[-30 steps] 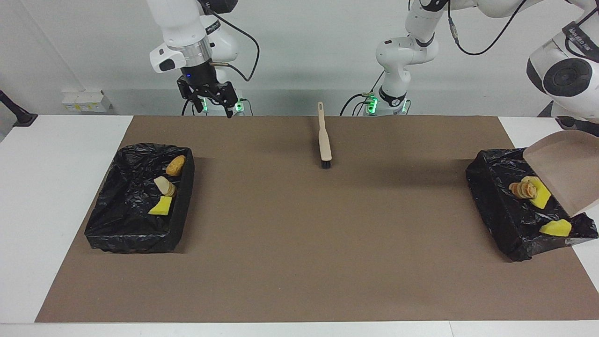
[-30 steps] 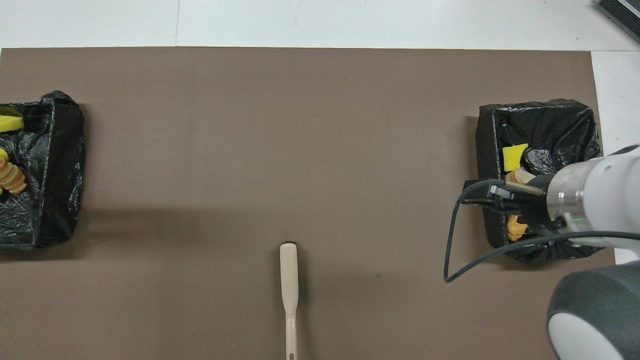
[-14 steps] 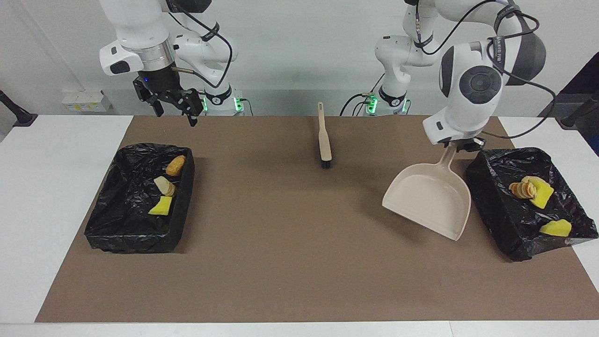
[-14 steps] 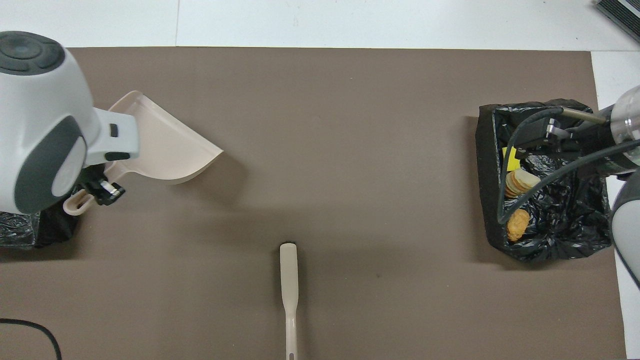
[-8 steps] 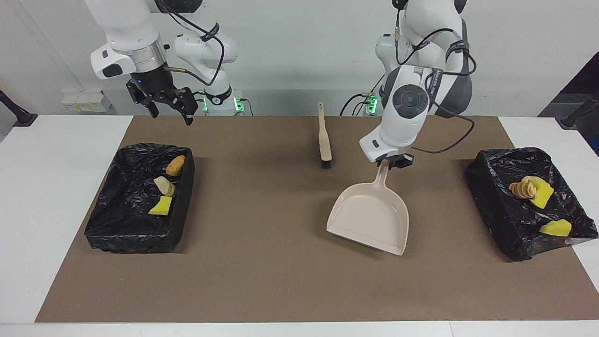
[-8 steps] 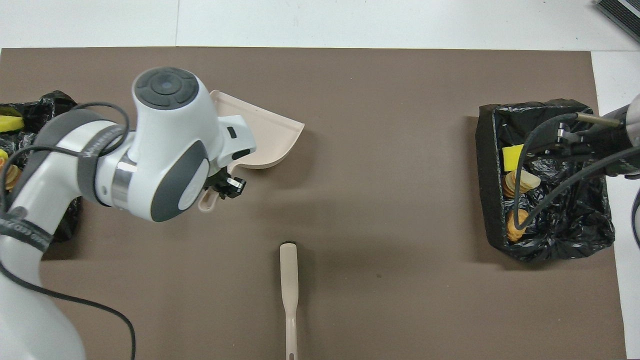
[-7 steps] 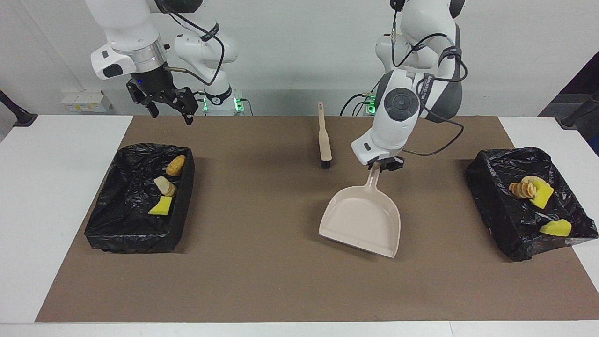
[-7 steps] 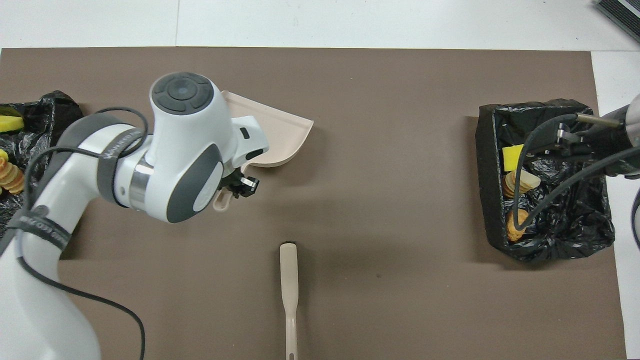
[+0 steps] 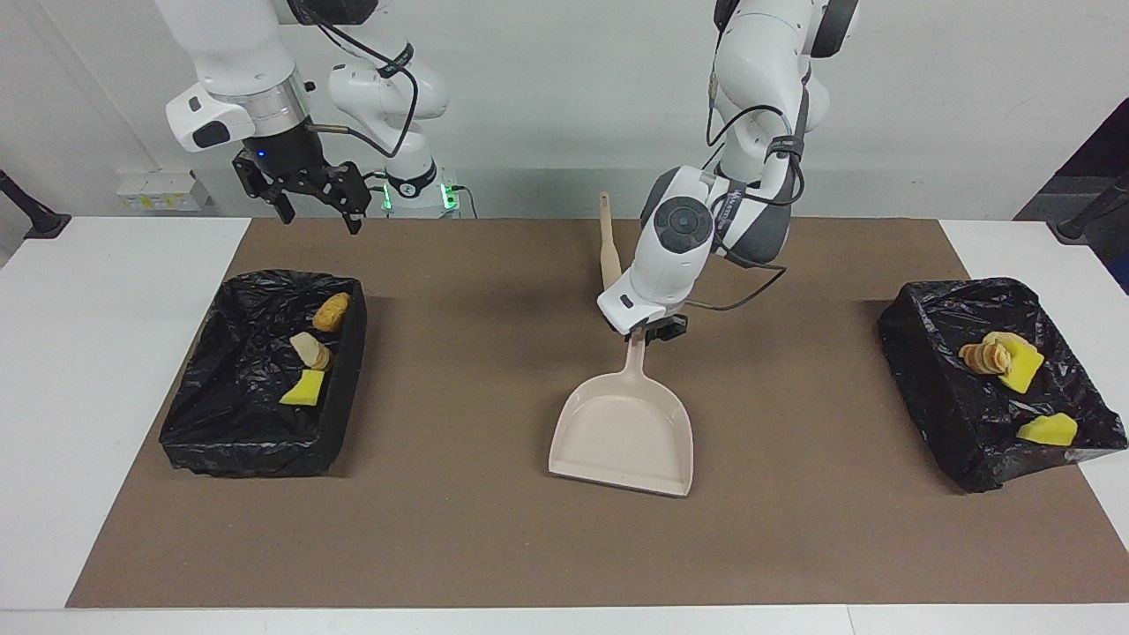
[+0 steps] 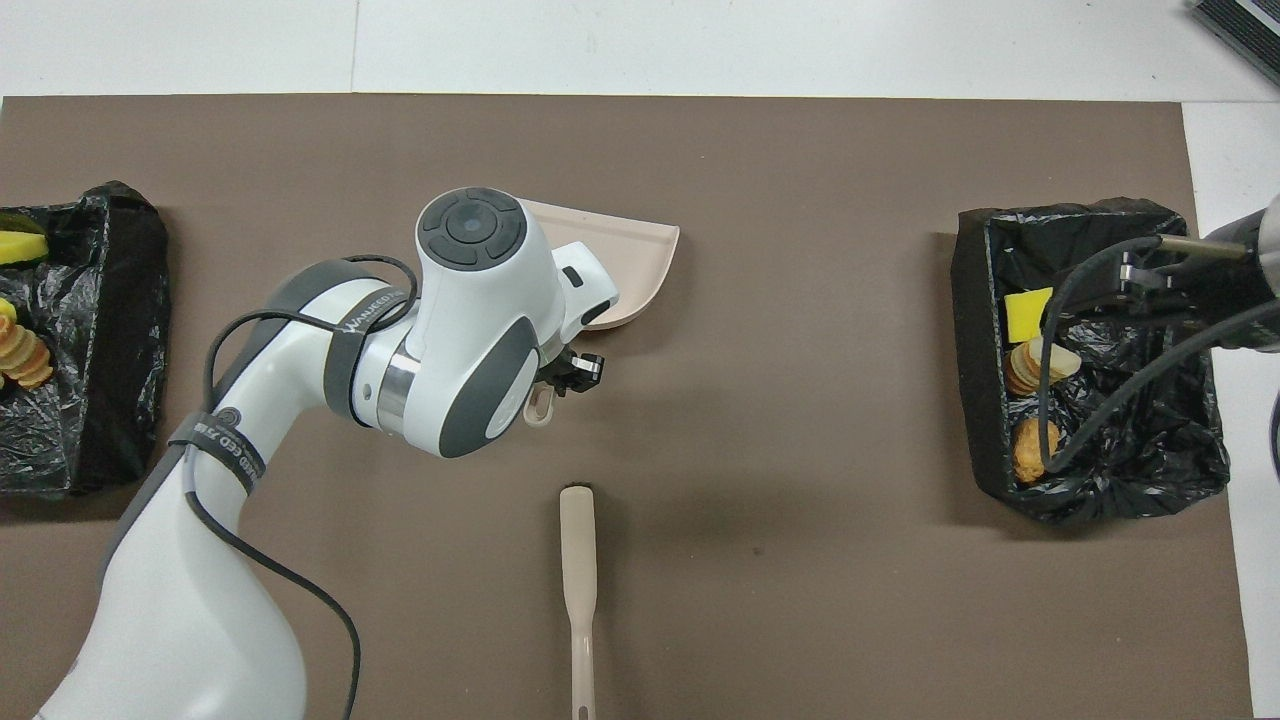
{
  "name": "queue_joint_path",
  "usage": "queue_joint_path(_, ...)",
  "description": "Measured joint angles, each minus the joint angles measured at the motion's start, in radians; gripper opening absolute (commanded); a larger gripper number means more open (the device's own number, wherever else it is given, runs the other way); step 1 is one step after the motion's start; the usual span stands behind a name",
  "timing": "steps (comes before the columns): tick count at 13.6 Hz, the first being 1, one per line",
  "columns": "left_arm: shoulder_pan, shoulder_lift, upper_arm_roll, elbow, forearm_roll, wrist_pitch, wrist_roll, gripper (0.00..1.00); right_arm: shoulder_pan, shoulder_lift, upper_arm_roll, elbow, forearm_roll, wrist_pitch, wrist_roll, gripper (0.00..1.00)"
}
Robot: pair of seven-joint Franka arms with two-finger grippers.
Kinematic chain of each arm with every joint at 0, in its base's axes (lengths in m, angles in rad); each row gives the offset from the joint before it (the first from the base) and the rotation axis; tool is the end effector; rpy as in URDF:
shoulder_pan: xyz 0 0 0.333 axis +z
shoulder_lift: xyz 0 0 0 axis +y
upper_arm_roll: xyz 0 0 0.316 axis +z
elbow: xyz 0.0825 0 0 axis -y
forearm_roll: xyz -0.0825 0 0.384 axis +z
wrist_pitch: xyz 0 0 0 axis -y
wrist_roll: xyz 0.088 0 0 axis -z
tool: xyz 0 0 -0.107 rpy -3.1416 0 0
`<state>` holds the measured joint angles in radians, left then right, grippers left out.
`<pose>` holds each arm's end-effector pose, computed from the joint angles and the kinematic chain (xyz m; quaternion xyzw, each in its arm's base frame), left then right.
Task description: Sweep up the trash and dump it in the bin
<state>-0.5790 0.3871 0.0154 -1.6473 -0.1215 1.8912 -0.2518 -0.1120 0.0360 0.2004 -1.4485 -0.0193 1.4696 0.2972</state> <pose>0.5426 -0.3547 0.3785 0.9872 -0.1321 -0.0866 0.0205 0.5537 0.0445 0.6532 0.9944 -0.1051 -0.0058 0.0073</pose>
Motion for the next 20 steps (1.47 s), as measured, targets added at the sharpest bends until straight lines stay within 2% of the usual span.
queue_joint_path(4,0.009,-0.009,0.024,-0.006,0.000,0.000,0.000,1.00,-0.006,0.000,-0.005,0.000,0.000,0.000,0.000,1.00)
queue_joint_path(9,0.091,-0.067,0.065,-0.003,0.005,-0.003,0.011,1.00,-0.009,-0.001,-0.005,0.000,0.000,0.000,0.000,1.00)
queue_joint_path(14,0.226,-0.122,0.087,0.013,0.005,-0.003,0.134,1.00,-0.009,-0.001,-0.005,0.000,0.000,0.000,0.000,1.00)
queue_joint_path(20,0.312,-0.221,0.145,0.019,0.022,-0.035,0.298,1.00,-0.009,-0.001,-0.005,0.000,0.000,0.000,0.000,1.00)
